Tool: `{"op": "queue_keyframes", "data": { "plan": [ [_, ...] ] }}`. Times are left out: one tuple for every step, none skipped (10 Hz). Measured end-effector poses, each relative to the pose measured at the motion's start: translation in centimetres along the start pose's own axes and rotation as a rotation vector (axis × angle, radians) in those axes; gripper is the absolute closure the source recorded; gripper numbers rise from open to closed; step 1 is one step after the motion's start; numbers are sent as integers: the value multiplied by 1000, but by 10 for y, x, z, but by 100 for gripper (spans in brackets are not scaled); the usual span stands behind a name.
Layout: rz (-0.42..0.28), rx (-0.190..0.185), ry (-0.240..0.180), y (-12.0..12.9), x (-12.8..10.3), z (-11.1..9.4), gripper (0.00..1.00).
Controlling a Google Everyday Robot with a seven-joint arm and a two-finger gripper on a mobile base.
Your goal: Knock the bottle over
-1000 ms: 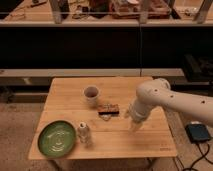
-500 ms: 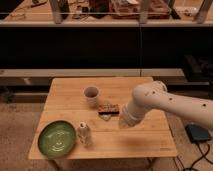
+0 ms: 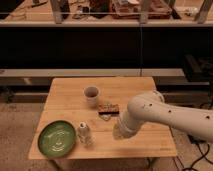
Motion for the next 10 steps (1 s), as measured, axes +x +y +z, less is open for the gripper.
{"op": "queue_keyframes", "data": {
  "plan": [
    [-19,-18,20,3,-7,1,72],
    [-33,-29,21,4,-12,-2,72],
    [-44,-33,6,6,-15,-3,72],
    [-49,-22,-25,6,-22,-1,72],
    [-44,-20,-71,7,-24,5,72],
    [-50,-35,-75,4,-22,12,72],
    [-53,-46,-54,1,-24,16,72],
    [-55,-34,-22,1,-28,23,72],
    [-69,-27,-9,4,-37,29,72],
    [-88,-28,-23,5,-46,31,72]
  ]
}}
